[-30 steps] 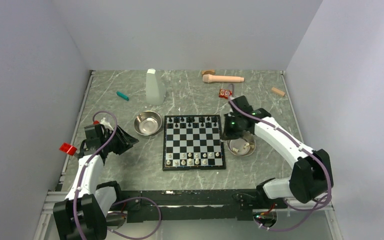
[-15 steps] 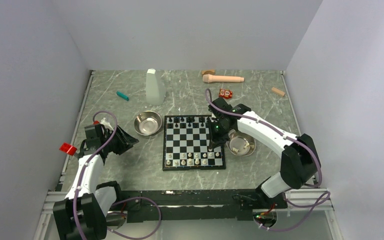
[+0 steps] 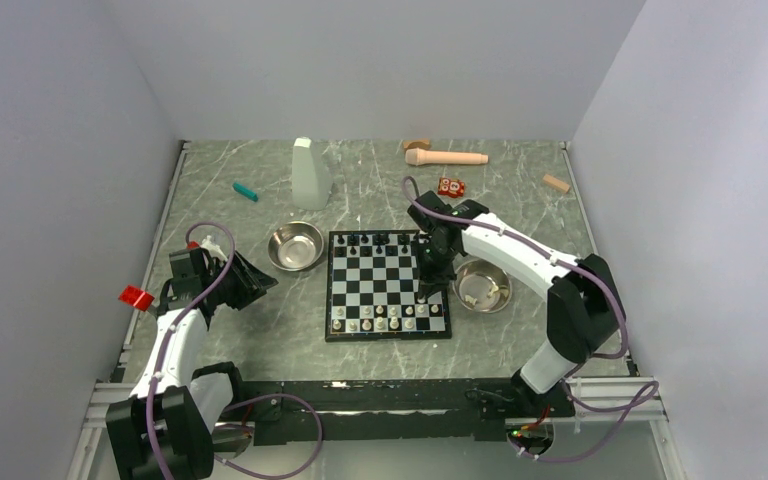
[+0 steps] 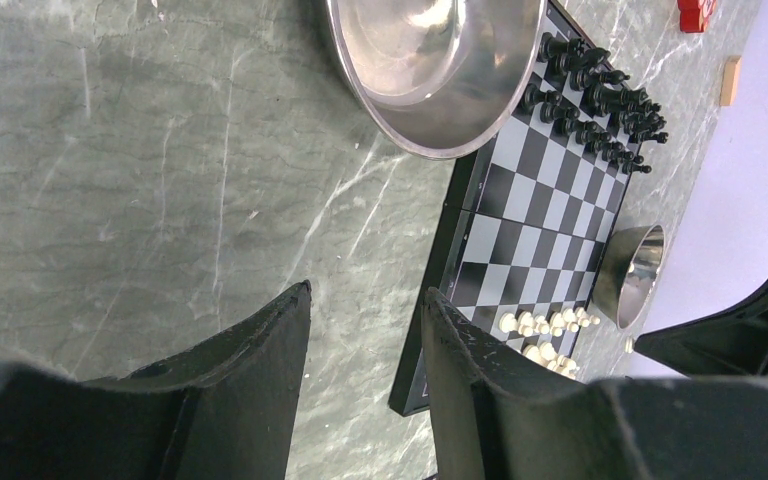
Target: Set up the chess pieces on the board
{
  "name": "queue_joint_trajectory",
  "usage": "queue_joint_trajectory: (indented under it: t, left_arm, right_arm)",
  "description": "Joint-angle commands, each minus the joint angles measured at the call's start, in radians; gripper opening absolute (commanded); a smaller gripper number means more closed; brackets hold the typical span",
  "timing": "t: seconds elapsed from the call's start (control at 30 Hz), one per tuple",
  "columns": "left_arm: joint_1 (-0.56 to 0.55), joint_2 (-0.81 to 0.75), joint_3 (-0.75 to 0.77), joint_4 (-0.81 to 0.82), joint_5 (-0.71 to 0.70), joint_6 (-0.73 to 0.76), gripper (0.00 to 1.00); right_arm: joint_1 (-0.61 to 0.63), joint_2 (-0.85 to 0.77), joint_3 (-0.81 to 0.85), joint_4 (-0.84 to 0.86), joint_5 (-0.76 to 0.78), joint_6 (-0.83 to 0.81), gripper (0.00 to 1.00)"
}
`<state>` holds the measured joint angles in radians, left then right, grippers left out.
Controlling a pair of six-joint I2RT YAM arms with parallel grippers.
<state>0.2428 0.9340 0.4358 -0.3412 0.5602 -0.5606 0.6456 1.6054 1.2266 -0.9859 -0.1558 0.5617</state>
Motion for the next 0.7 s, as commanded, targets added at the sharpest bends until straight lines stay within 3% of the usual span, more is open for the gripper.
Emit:
queue_joint_trajectory:
  t: [0.0, 0.33, 0.67]
  left_arm:
    - [0.005, 0.001, 0.016, 0.021, 0.014, 0.022, 0.49]
    - [0.005, -0.008, 0.021, 0.011, 0.004, 0.025, 0.49]
    - [0.005, -0.027, 0.012, 0.019, 0.003, 0.019, 0.50]
  right_arm:
    - [0.014, 0.031, 0.067, -0.029, 0.048, 0.031, 0.00]
    - [0.118, 0.229, 0.281, -0.046, 0.079, 0.039, 0.00]
    - [0.222, 0.475, 0.597, -0.141, 0.100, 0.029, 0.00]
